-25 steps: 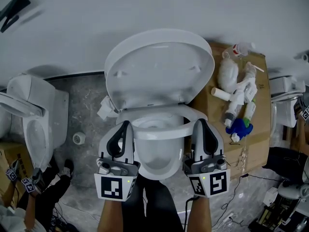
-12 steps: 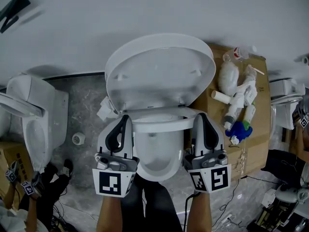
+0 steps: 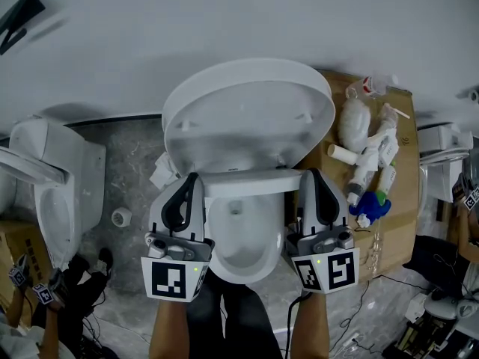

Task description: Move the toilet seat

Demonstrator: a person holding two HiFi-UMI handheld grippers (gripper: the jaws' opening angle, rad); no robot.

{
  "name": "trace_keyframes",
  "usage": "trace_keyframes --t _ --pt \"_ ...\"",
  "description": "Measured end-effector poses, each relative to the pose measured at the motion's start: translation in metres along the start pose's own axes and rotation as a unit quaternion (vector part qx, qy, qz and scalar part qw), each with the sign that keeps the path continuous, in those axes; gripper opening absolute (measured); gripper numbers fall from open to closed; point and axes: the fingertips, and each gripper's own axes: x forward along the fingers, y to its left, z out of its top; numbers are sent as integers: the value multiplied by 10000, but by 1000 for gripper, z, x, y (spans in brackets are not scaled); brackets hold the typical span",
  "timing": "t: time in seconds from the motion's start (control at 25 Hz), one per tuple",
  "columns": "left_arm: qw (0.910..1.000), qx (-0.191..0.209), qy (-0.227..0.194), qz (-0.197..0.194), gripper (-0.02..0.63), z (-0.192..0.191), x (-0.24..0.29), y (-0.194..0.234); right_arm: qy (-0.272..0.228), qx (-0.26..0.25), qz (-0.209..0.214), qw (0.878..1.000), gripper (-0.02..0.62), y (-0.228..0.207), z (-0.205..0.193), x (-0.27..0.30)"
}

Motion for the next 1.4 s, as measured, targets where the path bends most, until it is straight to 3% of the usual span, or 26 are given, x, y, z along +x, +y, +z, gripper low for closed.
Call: trace_keyframes --t 0.52,1.4 --pt "9996 189 -229 37 9 6 19 12 -25 -68 50 10000 12 -5 1 23" --pt "9993 280 -251 4 9 8 47 26 -23 -178 118 9998 12 -13 2 56"
